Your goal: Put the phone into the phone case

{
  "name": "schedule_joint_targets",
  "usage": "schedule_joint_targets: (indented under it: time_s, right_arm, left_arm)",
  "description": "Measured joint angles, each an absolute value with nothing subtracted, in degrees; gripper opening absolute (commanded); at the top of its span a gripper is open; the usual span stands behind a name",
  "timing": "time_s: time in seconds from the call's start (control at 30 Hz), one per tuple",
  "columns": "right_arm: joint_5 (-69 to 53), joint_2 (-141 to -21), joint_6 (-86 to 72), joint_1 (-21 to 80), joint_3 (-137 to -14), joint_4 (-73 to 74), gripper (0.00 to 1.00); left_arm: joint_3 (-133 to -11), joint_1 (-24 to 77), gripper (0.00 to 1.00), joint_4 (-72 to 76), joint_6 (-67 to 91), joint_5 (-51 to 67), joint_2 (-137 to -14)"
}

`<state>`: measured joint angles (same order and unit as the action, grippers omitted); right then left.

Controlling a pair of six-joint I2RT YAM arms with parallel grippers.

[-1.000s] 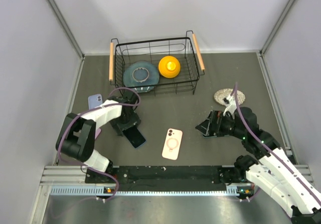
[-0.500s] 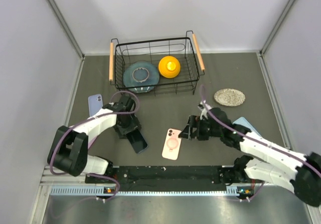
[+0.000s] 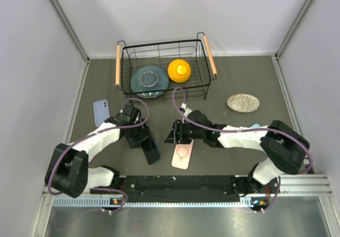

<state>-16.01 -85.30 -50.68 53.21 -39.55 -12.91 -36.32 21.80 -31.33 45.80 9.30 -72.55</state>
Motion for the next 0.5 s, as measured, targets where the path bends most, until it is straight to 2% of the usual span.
schedule_joint_targets:
  time_s: [0.17,0.5]
  right_arm:
    - [-16.58,-92.60,-52.16,55.81,-42.02,-15.59,0.48]
    - [-18.79,-98.76,-56.58,59.42,-43.72,-22.02,0.44]
  left_arm:
    - [-36.07,21.80,0.72,-30.72,44.62,10.61,-71.99]
    - [-35.73,21.80,0.73,-29.65,43.62,12.60,-71.70]
